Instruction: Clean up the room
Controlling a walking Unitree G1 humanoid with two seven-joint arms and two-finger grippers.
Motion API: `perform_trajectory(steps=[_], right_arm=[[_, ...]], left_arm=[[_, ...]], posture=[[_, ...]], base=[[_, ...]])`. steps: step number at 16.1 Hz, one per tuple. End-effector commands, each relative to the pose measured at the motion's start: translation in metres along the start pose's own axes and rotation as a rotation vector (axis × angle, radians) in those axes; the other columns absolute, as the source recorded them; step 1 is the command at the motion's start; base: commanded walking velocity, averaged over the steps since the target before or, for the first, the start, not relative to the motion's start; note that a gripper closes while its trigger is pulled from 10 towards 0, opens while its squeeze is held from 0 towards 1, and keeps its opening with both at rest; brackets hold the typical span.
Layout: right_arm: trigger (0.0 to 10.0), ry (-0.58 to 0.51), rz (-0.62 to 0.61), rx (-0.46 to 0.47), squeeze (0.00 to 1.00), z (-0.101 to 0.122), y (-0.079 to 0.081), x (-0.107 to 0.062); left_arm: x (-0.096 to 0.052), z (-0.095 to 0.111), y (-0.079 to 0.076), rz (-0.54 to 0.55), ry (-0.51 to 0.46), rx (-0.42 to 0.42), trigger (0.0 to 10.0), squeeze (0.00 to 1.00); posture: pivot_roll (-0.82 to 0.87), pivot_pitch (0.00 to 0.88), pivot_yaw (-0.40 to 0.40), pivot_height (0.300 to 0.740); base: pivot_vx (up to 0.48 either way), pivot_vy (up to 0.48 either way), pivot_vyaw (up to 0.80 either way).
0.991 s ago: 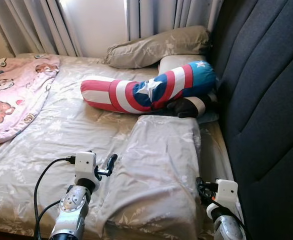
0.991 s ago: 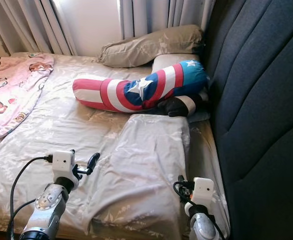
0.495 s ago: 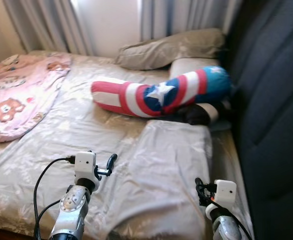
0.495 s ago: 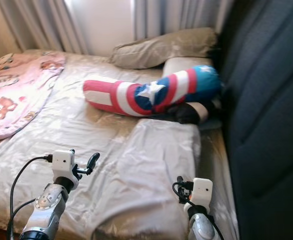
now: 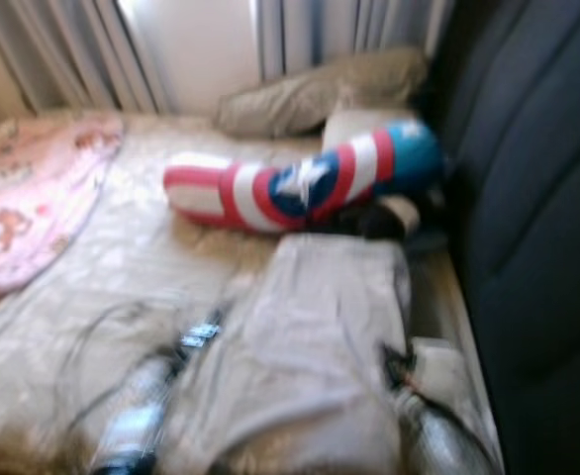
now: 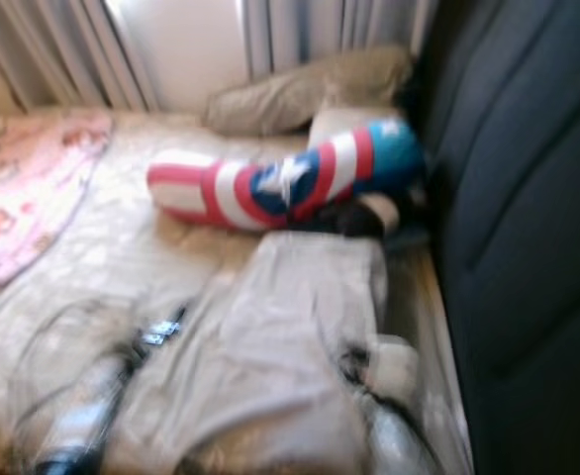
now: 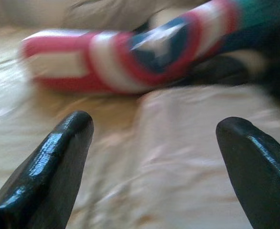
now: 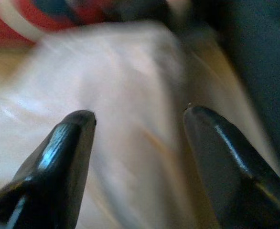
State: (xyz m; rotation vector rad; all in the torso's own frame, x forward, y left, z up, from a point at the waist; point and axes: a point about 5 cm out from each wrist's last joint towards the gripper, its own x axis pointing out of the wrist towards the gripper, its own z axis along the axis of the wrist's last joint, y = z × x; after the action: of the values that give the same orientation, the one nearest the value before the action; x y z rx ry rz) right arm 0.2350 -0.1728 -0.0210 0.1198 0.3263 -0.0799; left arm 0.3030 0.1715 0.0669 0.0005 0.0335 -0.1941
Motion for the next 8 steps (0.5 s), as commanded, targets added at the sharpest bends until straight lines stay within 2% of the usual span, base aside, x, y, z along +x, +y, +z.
perform_trajectory(steps=[1,5,8], right_arm=[[10.0,-0.013,0.011,0.013,0.0,0.004,0.008,0.004],[10.0,-0.044,-0.002,0.02,0.0,0.011,0.006,0.007],[10.0,-0.087,-0.009,0.011,0.0,0.022,0.005,0.012]], left_arm=[[-0.004,-0.008,0.006,0.008,0.045,-0.009,10.0,0.0],[0.003,-0.006,0.001,0.005,0.042,-0.069,10.0,0.0],[0.003,-0.006,0.002,0.031,0.027,-0.071,10.0,0.0]], posture=[[-0.03,0.0,-0.02,0.74],[-0.04,0.0,-0.019,0.74],[-0.04,0.0,-0.018,0.74]], base=[[0.0,0.0,0.0],[0.0,0.0,0.0],[0.0,0.0,0.0]])
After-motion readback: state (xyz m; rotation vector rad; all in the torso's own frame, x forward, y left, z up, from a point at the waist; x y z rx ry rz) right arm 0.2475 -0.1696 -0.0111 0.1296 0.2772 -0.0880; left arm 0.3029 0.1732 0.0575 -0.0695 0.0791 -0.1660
